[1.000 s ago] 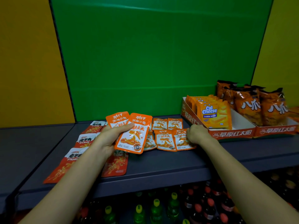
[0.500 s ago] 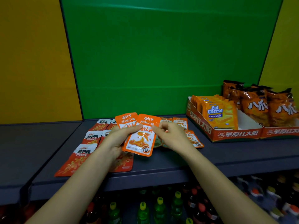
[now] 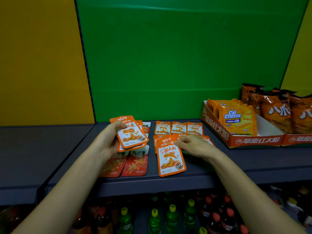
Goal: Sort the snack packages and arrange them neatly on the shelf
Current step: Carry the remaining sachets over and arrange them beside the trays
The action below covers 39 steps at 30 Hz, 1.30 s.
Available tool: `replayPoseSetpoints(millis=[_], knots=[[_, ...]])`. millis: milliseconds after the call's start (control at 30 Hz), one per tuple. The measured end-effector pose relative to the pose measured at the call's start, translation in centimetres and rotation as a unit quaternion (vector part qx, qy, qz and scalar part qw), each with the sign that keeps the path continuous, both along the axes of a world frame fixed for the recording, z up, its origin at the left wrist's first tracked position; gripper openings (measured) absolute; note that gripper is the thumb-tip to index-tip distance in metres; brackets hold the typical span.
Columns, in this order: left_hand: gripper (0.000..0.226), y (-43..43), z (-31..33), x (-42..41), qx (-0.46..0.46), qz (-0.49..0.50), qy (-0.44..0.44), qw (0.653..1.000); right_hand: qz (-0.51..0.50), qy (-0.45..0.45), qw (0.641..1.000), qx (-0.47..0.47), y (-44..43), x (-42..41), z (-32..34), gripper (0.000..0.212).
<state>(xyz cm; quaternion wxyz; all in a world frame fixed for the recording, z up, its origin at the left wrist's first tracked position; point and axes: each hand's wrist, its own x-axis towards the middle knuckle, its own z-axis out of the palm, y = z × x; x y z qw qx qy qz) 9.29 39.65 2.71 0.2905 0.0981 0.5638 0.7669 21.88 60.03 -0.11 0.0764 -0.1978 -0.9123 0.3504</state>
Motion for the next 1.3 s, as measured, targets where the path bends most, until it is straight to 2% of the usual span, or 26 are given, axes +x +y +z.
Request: replayPoseSetpoints(millis=[133, 400, 567, 667, 733, 900, 1000, 1100, 1300], knots=[[0.010, 0.2, -0.4, 0.1, -0.027, -0.014, 0.007, 1.000, -0.007, -0.011, 0.998, 0.057, -0.6, -0.1, -0.2, 0.042], [0.009, 0.6, -0.2, 0.6, -0.041, -0.034, 0.010, 0.999, -0.027, -0.027, 0.988, 0.147, -1.0, -0.4, -0.3, 0.042], [0.008, 0.7, -0.1, 0.7, -0.034, -0.047, 0.007, 0.998, -0.033, -0.042, 0.984, 0.171, -1.4, -0.5, 0.0, 0.039], [0.007, 0.8, -0.1, 0.8, -0.040, -0.052, 0.010, 0.998, -0.047, -0.016, 0.986, 0.158, -1.3, -0.4, -0.1, 0.030], [0.008, 1.1, -0.1, 1.1, -0.044, -0.056, 0.014, 0.997, -0.055, 0.034, 0.987, 0.144, -1.3, 0.0, 0.0, 0.029], [0.005, 3.1, -0.4, 2.2, -0.067, -0.094, 0.044, 0.992, -0.033, 0.145, 0.987, 0.067, -2.0, 1.3, 1.5, 0.049], [0.005, 4.9, -0.7, 3.7, -0.069, -0.112, 0.083, 0.988, -0.020, 0.149, 0.987, 0.050, -2.0, 2.0, 1.8, 0.055], [0.014, 6.7, -0.9, 4.8, -0.064, -0.125, 0.103, 0.985, -0.043, 0.142, 0.987, 0.055, -1.0, 2.7, 1.3, 0.044], [0.010, 8.7, -0.4, 6.2, -0.045, -0.143, 0.029, 0.988, -0.086, 0.177, 0.980, 0.019, 1.6, 5.1, 0.9, 0.043]])
